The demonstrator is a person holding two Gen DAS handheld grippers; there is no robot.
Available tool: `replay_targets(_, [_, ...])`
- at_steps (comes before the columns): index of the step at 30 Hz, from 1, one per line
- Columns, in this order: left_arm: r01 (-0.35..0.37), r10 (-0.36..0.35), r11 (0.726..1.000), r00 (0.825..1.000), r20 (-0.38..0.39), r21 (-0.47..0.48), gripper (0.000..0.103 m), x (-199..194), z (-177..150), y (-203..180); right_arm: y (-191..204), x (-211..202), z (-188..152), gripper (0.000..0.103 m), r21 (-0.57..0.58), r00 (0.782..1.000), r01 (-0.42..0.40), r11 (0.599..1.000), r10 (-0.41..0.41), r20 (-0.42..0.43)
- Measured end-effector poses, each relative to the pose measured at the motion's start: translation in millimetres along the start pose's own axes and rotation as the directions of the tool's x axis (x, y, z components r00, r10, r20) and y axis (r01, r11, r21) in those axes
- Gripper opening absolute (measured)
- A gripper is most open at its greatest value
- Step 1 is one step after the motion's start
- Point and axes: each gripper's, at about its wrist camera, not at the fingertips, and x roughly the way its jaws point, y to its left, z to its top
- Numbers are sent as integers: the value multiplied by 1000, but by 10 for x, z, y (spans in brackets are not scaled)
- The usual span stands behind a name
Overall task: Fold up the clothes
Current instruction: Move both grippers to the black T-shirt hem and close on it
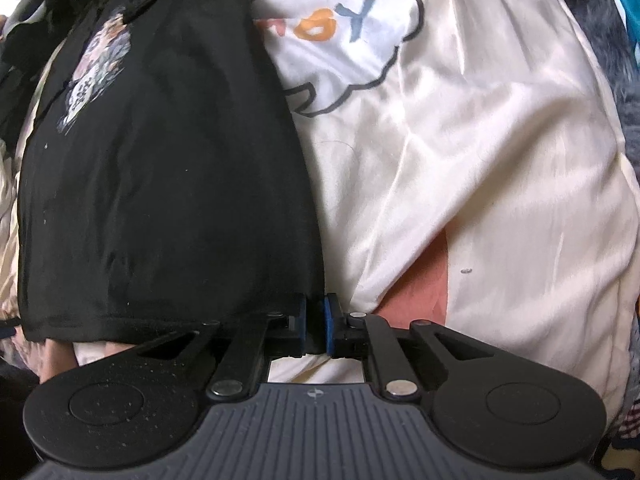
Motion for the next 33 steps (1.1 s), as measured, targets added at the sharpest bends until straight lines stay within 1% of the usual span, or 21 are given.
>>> replay_targets(2, [11,-11,1000,1000,9,-2,57,-5,-30,16,1,16,21,12,10,1000,6,1000,-6,-11])
replay_targets(3, [16,-16,1000,1000,13,-2,56,-5,-43,29,10,29,24,18,7,1000,11,1000,-11,-14])
replay_targets(7, [34,-33,999,999,22,-11,47,12,-97,69,43,61,55,17,-4,999,31,1000,-31,-35])
replay_targets(9, [53,-53,998,998,25,-16,42,16,-123,78,55,70,77,2,-6,998,40,999,-40,-49])
replay_targets(11, [73,-72,997,997,29,-15,39,17,-138,85,65,47,119,1,7,997,57,998,-56,-58])
replay_targets(14, [103,-103,995,994,38,-11,37,21,-147,82,99,4,129,0,-24,994,91,996,-92,-58])
replay_targets(17, [144,-143,990,989,46,-12,37,37,-150,68,89,-53,132,0,-29,991,121,992,-122,-45])
replay_targets(21, [192,-191,981,980,48,-2,37,60,-168,5,132,-80,138,0,-49,989,141,989,-143,-40])
replay_targets(23, [197,-197,980,980,40,2,38,93,-202,-28,154,-67,134,0,-55,989,142,988,-144,-36])
replay_targets(25, [182,-182,983,983,24,2,36,152,-231,-53,165,-47,127,0,-57,989,142,988,-144,-35])
replay_targets(27, [171,-171,985,985,16,-3,30,254,-216,-67,167,-27,134,0,-60,989,142,988,-144,-35])
replay_targets(28, [169,-169,986,986,17,-9,22,261,-225,-67,162,-29,133,0,-63,989,142,988,-145,-35])
replay_targets(29, [168,-168,986,986,19,-15,9,257,-231,-66,153,-36,129,0,-67,989,143,987,-145,-34])
replay_targets(30, [181,-180,983,983,21,-25,4,243,-240,-59,158,-42,130,0,-71,989,143,987,-145,-33])
replay_targets(33, [203,-202,978,979,22,-46,4,139,-261,-21,191,-101,170,0,-78,989,142,987,-145,-26])
